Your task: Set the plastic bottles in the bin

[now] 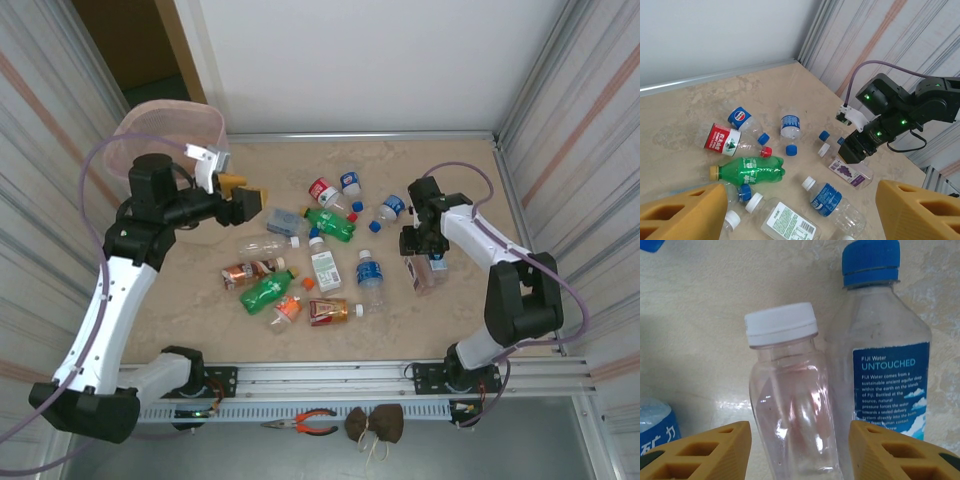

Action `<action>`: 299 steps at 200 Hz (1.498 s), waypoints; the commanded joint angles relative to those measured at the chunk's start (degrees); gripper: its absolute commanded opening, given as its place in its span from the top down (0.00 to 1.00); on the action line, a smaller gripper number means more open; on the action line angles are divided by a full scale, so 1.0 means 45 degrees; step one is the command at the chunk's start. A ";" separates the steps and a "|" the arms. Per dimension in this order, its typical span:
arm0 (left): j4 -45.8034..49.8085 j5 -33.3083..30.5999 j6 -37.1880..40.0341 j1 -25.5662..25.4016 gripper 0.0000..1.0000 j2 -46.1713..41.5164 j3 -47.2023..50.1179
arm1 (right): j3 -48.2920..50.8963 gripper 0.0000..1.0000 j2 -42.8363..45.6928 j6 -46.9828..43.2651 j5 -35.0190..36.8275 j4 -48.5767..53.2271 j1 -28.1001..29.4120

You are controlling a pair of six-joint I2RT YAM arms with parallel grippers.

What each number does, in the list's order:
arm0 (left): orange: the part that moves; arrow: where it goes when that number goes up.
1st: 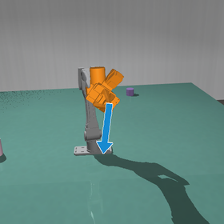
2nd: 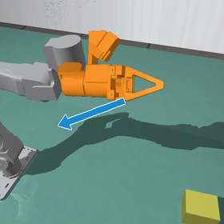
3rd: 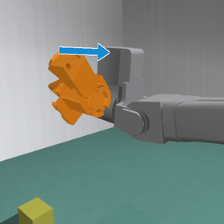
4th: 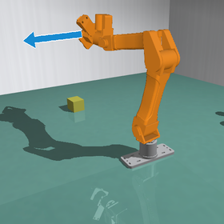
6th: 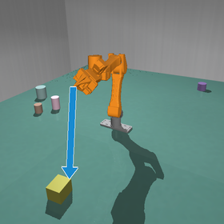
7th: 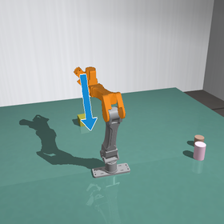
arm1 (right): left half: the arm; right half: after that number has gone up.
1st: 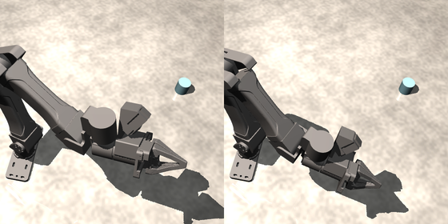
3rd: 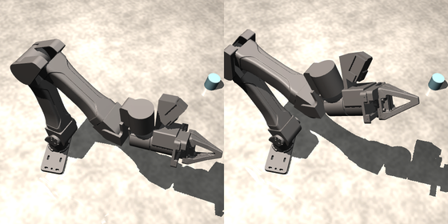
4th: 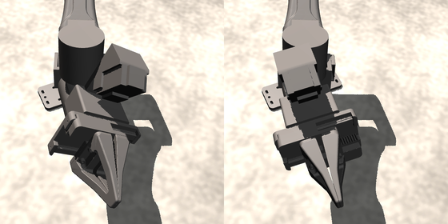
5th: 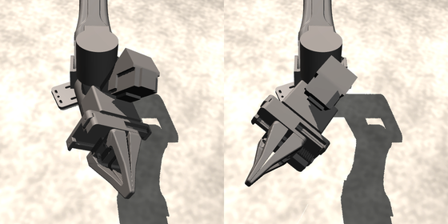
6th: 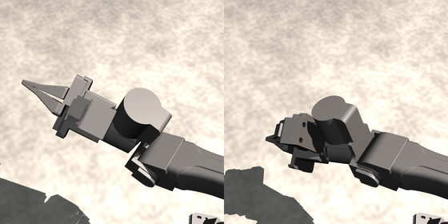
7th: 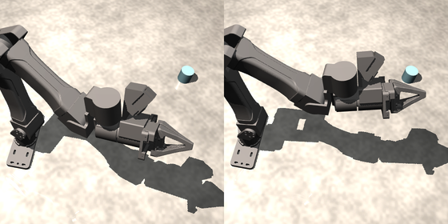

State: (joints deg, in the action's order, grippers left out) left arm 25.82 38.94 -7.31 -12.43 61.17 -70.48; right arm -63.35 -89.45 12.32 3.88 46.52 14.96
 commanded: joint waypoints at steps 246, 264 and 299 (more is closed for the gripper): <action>-0.1696 0.0643 -0.1144 -0.0086 0.22 0.1041 -0.0686 | -0.0892 0.57 -0.1483 -0.0452 -0.0158 0.0559 0.0364; -0.1666 0.0714 -0.1141 -0.0088 0.22 0.0997 -0.0668 | -0.0892 0.60 -0.1138 -0.0363 -0.0183 0.0558 0.0420; -0.1720 0.0780 -0.1149 -0.0124 0.22 0.0805 -0.0551 | -0.0880 0.62 0.0055 -0.0169 -0.0700 0.0448 0.0442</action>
State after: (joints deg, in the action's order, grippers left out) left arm 19.55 40.93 -11.94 -12.51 65.95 -72.10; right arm -65.91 -94.50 10.44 2.44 47.22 16.53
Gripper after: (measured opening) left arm 0.776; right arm 0.411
